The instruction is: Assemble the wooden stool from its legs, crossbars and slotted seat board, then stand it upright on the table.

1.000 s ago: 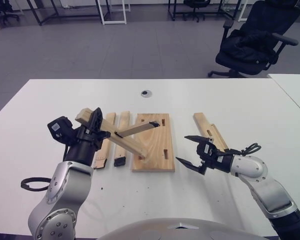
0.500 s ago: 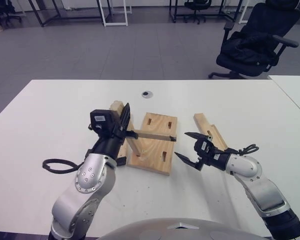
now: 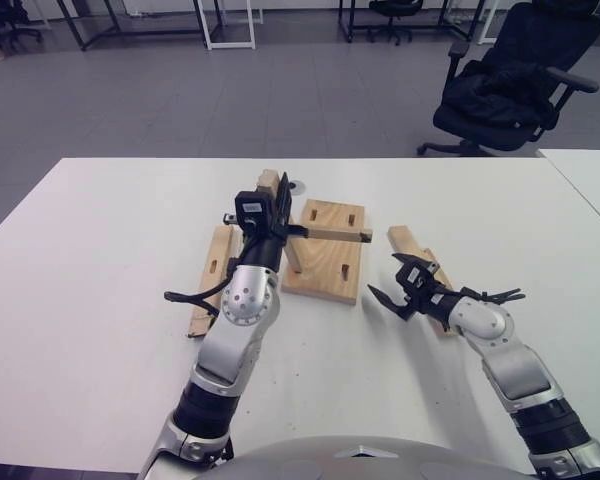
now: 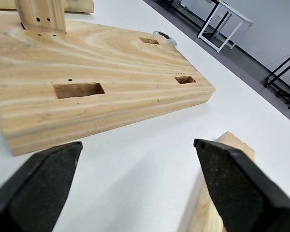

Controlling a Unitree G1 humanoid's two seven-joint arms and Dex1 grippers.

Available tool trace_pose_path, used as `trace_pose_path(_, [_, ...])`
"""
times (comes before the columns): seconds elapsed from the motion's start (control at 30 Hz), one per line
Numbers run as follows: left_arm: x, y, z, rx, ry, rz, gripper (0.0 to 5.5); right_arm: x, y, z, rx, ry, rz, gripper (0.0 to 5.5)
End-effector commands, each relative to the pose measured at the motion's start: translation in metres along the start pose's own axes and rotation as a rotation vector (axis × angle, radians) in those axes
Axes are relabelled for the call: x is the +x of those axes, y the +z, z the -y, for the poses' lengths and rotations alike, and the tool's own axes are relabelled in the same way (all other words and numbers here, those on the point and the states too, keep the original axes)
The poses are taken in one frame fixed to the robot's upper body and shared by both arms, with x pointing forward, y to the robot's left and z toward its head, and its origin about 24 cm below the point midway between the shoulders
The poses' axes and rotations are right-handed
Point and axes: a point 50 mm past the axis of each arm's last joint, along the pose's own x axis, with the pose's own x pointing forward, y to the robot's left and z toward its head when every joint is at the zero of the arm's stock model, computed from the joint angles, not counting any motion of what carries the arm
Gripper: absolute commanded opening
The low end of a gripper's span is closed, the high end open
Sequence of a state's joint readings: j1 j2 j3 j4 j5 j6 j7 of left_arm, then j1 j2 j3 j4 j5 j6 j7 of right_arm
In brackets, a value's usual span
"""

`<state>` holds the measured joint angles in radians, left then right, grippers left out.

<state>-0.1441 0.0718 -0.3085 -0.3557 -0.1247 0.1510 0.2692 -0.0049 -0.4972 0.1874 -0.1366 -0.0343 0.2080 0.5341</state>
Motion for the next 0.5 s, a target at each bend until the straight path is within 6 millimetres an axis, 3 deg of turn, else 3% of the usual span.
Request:
trace_pose_path(0.03, [0.001,0.006,-0.003,0.023,-0.019,0.013,1.59,0.004,0.008,0.002,0.001,-0.011,0.039,4.31])
trace_pose_path(0.23, [-0.004,0.034,-0.004,0.041,-0.119,0.092,2.51,0.004,0.007,0.006,0.013,-0.033,0.038,4.31])
trace_pose_path(0.3, [-0.011,0.052,-0.005,0.086,-0.180,0.154,2.82,0.005,0.007,0.002,0.021,-0.028,0.039,4.31])
trace_pose_path(0.33, [-0.015,0.072,-0.008,0.110,-0.199,0.230,3.04,0.005,0.006,0.001,0.024,-0.026,0.037,4.31])
trace_pose_path(0.4, [-0.023,0.108,-0.020,0.143,-0.153,0.409,3.42,0.005,0.003,0.000,0.028,-0.026,0.027,4.31])
trace_pose_path(0.5, [-0.030,0.117,-0.055,0.239,0.041,0.451,3.97,0.004,-0.002,-0.001,0.040,-0.027,0.012,4.31])
